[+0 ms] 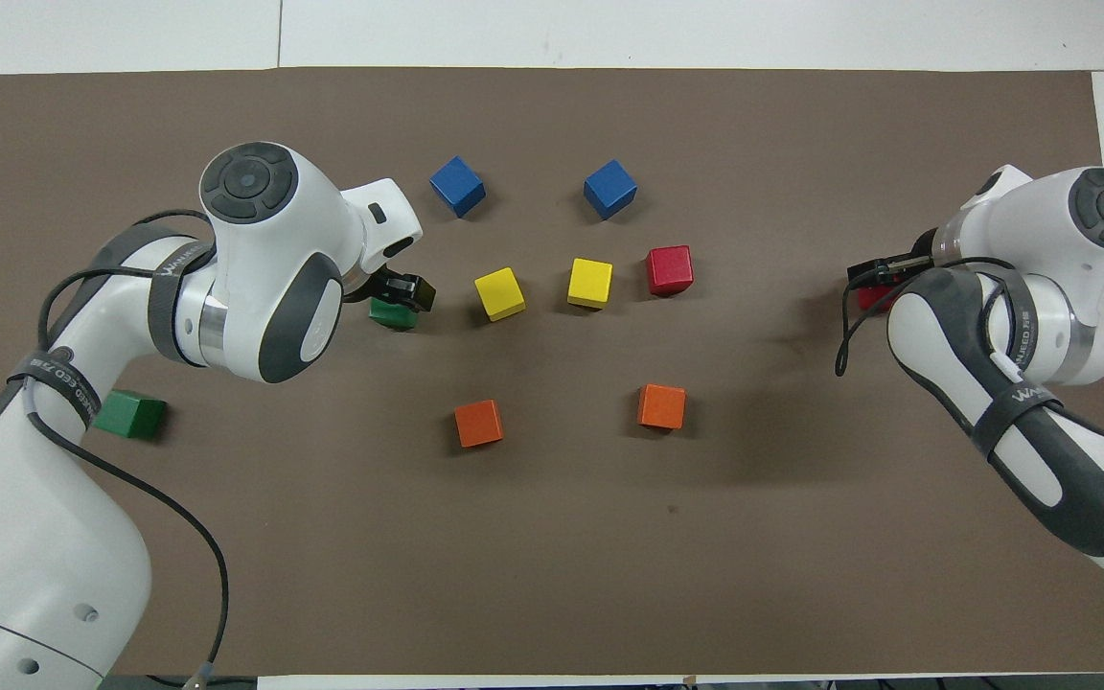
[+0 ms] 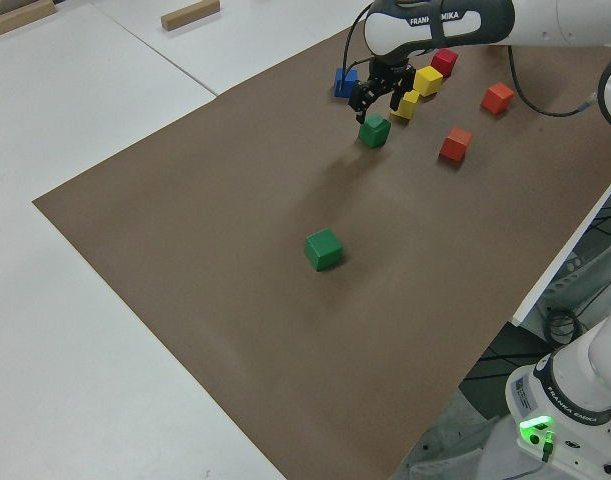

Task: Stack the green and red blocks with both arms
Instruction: 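Grasp the farther green cube while the right gripper sets down red, then grasp the farther red cube while the left gripper carries green outward, then lower the held green cube onto the placed green cube with the left gripper, then release the green cube while the right gripper carries red to red, then lower the red cube onto the placed red cube and open the right gripper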

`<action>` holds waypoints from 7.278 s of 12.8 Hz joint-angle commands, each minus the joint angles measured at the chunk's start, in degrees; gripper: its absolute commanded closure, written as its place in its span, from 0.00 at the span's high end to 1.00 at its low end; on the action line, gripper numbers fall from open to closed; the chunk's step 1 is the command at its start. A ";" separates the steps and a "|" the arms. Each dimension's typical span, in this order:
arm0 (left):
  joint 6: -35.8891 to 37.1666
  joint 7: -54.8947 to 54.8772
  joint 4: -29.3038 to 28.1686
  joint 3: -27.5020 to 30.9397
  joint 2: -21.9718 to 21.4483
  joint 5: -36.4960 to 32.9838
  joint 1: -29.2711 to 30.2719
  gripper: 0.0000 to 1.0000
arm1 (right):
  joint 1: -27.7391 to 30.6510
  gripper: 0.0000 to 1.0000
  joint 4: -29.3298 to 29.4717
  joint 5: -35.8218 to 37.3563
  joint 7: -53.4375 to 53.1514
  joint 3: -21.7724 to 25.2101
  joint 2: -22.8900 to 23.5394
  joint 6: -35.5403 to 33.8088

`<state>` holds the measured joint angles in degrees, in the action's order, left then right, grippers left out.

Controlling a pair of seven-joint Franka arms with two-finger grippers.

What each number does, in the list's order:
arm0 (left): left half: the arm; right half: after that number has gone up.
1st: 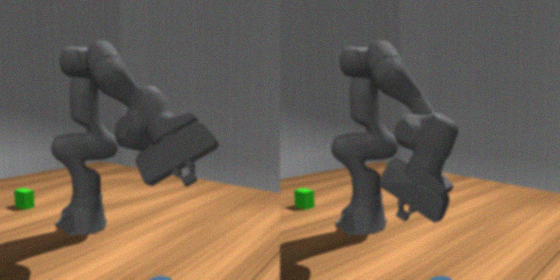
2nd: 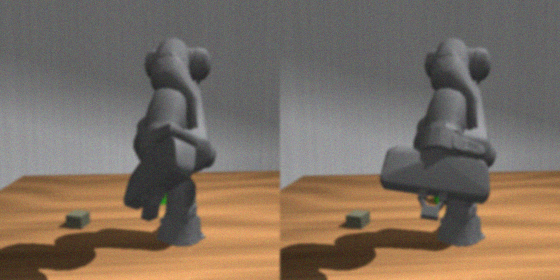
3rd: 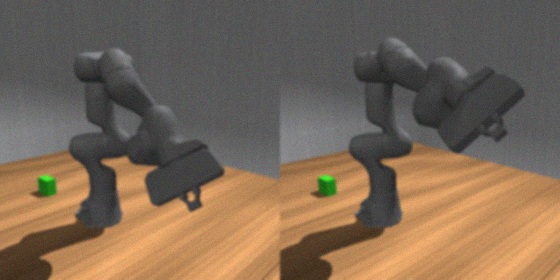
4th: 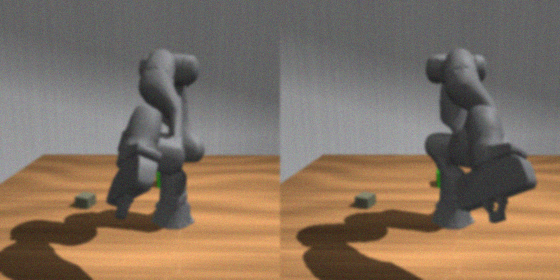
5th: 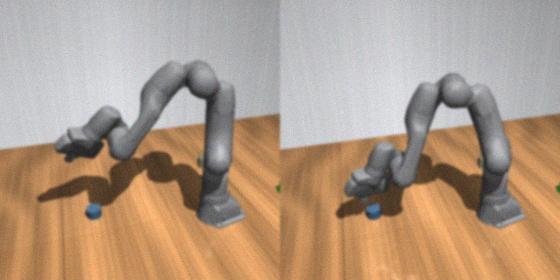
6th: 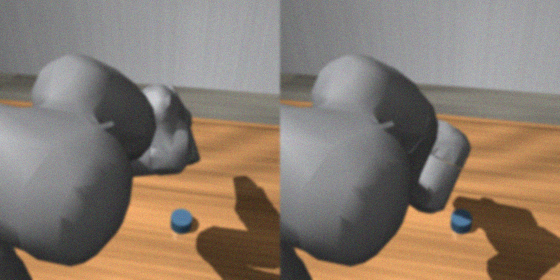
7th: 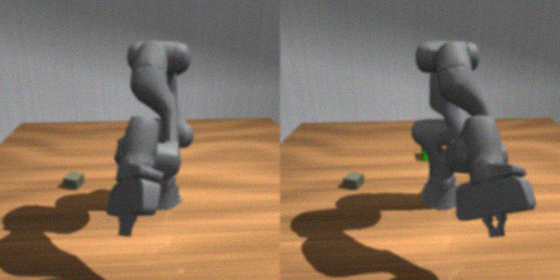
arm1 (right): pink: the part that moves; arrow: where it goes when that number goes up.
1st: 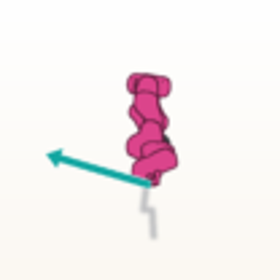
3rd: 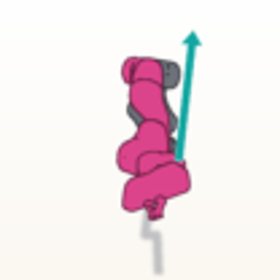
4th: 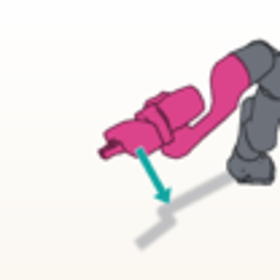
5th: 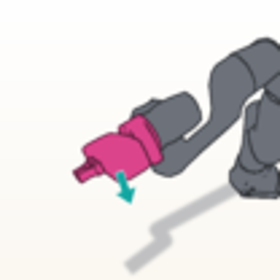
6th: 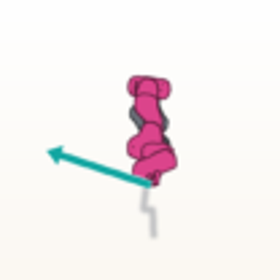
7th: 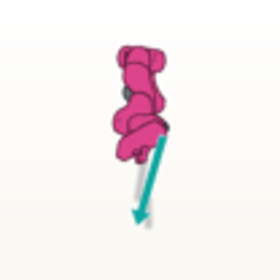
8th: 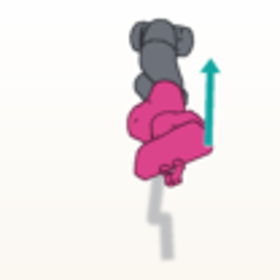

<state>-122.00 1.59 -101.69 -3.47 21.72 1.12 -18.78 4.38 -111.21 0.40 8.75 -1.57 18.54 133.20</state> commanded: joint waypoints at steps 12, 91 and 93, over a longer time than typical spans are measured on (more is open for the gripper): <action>-8.96 2.81 -6.94 0.92 0.25 -1.04 -1.44 0.01 | -21.42 1.00 29.38 0.74 -31.15 -0.80 6.58 -16.86; 33.50 3.07 4.48 0.83 -27.17 -0.77 20.27 1.00 | 0.46 1.00 -3.14 -1.45 -3.03 -0.54 -7.28 -3.01; 34.28 3.16 5.61 0.92 -26.74 -0.77 19.83 1.00 | 0.11 1.00 0.72 -1.54 -3.38 -0.89 -10.09 -11.52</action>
<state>-89.21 3.87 -97.33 -3.63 -4.87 1.09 2.57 4.56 -112.58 -0.15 6.23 -1.97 11.74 127.47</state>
